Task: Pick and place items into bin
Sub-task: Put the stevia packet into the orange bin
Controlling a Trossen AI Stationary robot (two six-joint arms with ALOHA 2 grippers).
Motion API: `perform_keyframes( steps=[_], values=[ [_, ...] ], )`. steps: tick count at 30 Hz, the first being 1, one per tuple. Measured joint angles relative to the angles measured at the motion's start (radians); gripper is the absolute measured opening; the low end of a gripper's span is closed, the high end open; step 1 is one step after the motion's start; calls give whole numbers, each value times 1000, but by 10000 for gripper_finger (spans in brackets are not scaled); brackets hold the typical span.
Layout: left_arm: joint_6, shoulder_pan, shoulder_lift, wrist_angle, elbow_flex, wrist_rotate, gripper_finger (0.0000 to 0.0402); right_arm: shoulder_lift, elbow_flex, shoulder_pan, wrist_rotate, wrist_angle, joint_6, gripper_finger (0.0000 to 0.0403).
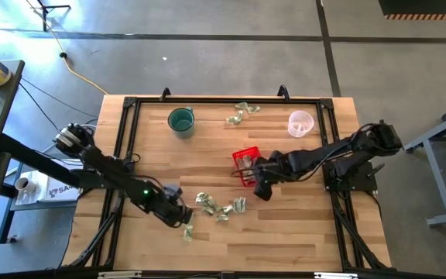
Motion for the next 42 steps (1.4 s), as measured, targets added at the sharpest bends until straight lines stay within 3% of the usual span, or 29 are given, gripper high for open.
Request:
perform_keyframes(
  steps=[5,9,14,22,26,29,33,37,42],
  values=[
    [31,40,92,-29,52,-10,263,-10,0,25,70,-42,-3,333],
    [48,55,157,-56,88,8,235,-10,0,35,103,-38,-3,327],
    [38,52,203,-129,122,18,167,-11,0,37,136,-40,-3,316],
    [34,68,187,-152,118,4,27,-11,0,37,145,-38,-3,295],
    [45,100,144,-201,143,-37,27,-17,0,37,139,-37,-2,281],
    [73,130,105,-264,184,-45,60,-31,0,37,141,-40,-2,271],
    [241,183,78,-294,231,-42,79,-65,0,36,166,-56,8,262],
    [464,262,77,-269,296,-73,23,-161,0,55,275,-82,45,254],
    [770,443,83,-1,318,-41,36,-325,0,88,392,-178,126,248]
  ],
)
